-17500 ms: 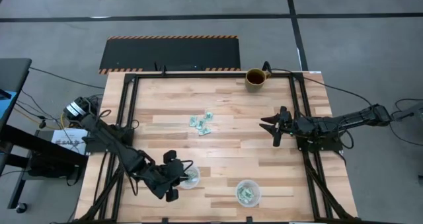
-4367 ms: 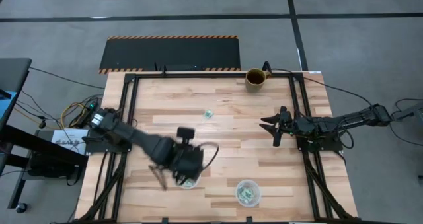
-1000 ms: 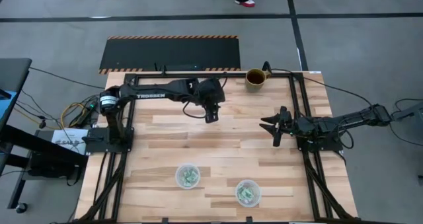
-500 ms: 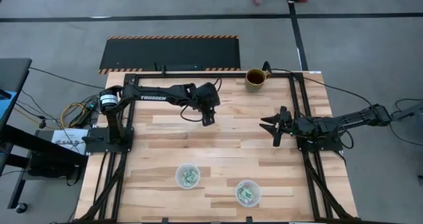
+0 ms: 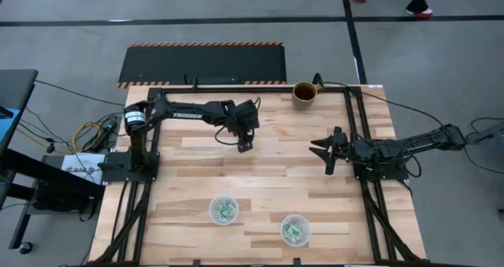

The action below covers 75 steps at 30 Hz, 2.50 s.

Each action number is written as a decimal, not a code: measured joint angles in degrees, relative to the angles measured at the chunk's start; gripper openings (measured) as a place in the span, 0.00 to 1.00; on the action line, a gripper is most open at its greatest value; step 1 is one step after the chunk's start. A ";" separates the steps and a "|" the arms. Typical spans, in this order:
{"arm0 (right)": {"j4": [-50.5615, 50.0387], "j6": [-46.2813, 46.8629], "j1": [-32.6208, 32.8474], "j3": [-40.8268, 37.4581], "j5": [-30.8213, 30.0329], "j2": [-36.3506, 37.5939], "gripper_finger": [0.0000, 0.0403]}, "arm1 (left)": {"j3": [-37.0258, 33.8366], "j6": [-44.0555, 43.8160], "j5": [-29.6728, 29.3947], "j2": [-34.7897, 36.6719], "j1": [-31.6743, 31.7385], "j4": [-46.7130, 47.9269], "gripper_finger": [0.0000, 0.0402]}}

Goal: Pick and place items into bin
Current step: Put the stevia packet into the left transparent bin

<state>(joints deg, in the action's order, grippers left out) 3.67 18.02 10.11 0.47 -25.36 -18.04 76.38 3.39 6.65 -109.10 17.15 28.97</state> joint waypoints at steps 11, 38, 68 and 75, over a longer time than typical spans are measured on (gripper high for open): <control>-0.01 0.00 0.00 0.00 0.00 -0.31 0.33 | 0.06 0.43 -2.36 -6.10 -0.04 -0.30 0.47; -0.01 0.00 0.00 0.00 -0.02 -0.33 0.33 | 0.17 4.46 -3.90 -9.40 0.00 -0.63 0.02; 0.02 0.00 0.00 0.00 -0.02 -0.33 0.33 | 27.00 -0.04 -21.75 -7.82 -9.07 21.96 0.00; 0.02 0.00 0.00 0.00 -0.02 -0.33 0.33 | 32.89 -6.62 -29.18 -1.59 -16.18 23.94 0.00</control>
<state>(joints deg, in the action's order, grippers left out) 3.68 18.02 10.11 0.47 -25.39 -18.37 109.27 -3.23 -22.54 -110.69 0.97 52.91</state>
